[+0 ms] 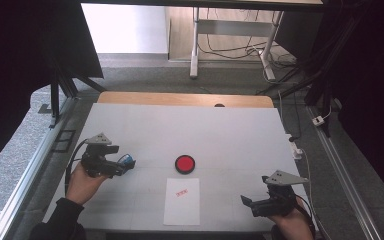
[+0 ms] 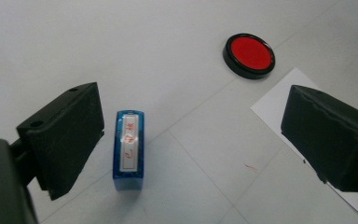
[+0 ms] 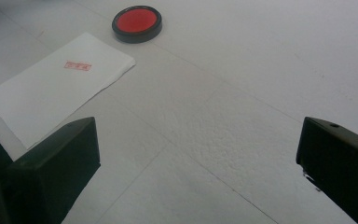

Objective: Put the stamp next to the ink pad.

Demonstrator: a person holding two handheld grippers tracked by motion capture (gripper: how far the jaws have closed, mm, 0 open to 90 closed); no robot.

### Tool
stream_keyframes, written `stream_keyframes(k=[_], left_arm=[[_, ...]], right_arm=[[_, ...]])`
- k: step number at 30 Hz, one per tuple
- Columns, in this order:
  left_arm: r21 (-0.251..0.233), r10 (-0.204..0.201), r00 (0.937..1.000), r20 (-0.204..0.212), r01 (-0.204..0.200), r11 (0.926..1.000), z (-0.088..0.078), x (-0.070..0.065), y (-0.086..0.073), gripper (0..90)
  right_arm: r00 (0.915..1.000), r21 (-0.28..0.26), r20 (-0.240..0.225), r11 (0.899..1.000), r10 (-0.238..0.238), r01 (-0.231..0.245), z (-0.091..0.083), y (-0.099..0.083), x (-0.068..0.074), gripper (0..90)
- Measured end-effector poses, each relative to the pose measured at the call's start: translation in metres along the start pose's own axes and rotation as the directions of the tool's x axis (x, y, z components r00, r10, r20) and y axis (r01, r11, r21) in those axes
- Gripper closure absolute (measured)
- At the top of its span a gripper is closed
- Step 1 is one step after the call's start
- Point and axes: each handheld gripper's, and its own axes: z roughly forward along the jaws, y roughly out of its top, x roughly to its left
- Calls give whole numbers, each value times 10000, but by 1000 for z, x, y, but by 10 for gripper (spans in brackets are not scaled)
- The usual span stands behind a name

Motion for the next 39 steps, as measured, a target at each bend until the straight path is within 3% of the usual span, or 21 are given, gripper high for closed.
stream_keyframes(k=[7,21,39], left_arm=[[-74,160,9999,30,-160,9998,-13,-11,-6,32],[-688,-153,9997,167,164,9975,-44,-22,-29,0],[-977,-442,9985,327,472,9941,-71,-30,-59,0]], right_arm=[[10000,9,-21,10000,-13,13,0,0,0,0],[10000,4,-74,10000,9,-9,0,0,-1,0],[10000,10,-95,10000,18,-18,0,0,-1,0]])
